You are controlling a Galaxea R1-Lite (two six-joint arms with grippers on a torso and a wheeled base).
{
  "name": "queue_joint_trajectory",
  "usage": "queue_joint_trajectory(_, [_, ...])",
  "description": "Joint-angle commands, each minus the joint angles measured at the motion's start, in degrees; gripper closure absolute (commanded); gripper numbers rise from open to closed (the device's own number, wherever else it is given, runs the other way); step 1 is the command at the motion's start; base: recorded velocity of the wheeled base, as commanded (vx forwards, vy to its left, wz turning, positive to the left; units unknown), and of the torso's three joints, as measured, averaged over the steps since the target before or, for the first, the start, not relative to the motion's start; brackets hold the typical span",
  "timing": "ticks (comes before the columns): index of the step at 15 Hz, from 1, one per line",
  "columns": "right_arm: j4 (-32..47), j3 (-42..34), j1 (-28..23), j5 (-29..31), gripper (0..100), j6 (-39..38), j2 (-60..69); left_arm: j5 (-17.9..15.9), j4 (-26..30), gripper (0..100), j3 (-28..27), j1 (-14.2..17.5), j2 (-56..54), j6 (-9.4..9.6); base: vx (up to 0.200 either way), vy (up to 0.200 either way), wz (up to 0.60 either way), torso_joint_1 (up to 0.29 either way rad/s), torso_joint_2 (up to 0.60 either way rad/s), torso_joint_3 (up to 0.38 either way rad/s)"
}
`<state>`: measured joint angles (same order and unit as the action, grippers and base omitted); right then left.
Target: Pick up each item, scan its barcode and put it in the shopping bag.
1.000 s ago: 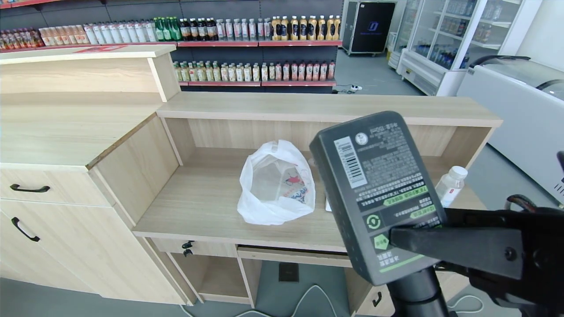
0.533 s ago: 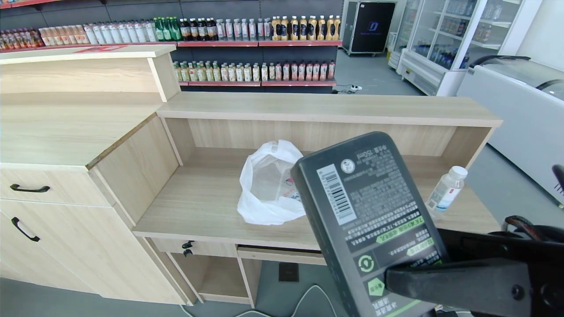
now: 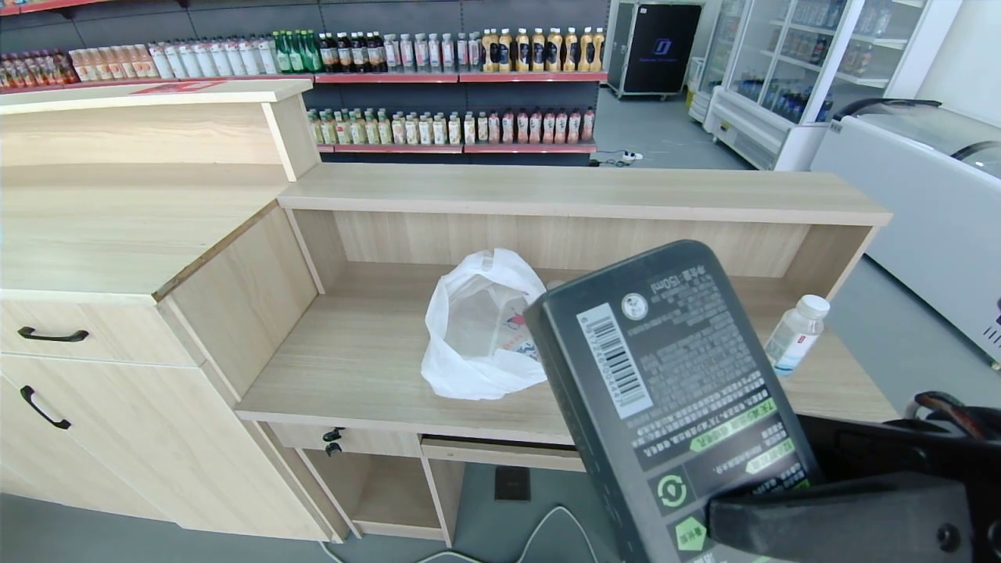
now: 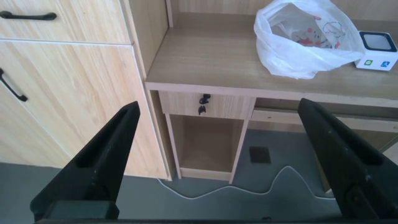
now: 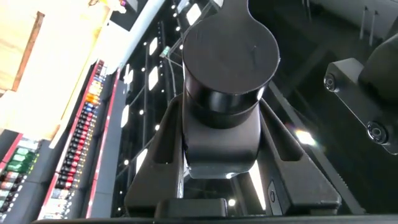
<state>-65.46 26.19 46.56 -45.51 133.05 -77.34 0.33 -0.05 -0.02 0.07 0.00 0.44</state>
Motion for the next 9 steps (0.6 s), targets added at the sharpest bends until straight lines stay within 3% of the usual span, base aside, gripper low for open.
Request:
queue_joint_trajectory(1, [-0.02,0.01,0.03,-0.02,100,0.02,-0.01,0.02,-0.04,0,-0.06,0.01,0.00,0.00,0.000,0.000,0.00,0.000,0.00,0.000])
queue_joint_trajectory(9, [0.07,-0.17,0.03,-0.90,100,1.34,-0.01,0.02,-0.04,0,0.02,0.01,0.00,0.00,0.000,0.000,0.00,0.000,0.00,0.000])
